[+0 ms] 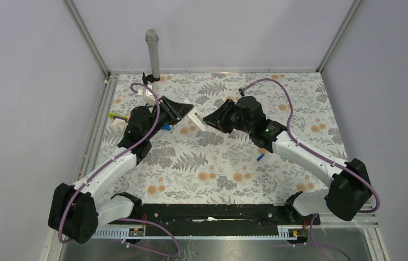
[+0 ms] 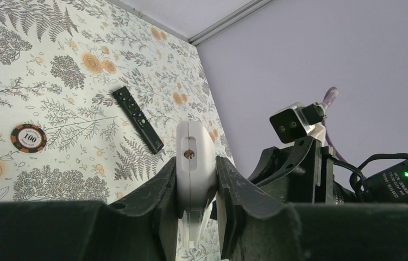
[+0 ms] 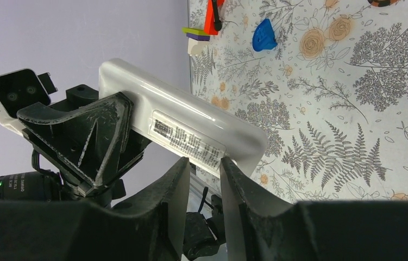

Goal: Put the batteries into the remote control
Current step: Remove the battery cover from the remote control.

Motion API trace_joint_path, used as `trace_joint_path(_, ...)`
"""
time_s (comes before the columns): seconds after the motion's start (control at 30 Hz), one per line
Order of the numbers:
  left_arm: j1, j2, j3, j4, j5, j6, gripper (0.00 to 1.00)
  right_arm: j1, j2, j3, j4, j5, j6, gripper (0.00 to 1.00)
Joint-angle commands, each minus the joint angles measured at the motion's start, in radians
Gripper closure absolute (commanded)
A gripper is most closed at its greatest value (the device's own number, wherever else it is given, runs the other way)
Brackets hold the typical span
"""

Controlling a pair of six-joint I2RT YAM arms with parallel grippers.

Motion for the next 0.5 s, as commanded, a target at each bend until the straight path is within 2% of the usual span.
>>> trace_joint_path(0.0, 0.0, -0.002, 0.038, 0.082, -0.007, 0.011, 1.0, 0.008, 0.016, 0.013, 0.016, -0.029, 0.021, 0.65)
trace_joint_path(0.3, 0.0, 0.008, 0.047, 0.092, -0.003, 0.007, 1.0, 0.009, 0.032, 0.021, -0.01, -0.024, 0.018, 0.65)
trace_joint_path(0.47, 0.0, 0.006, 0.052, 0.119, 0.047, -0.021, 1.0, 0.008, 0.048, 0.018, 0.009, -0.02, 0.023, 0.65)
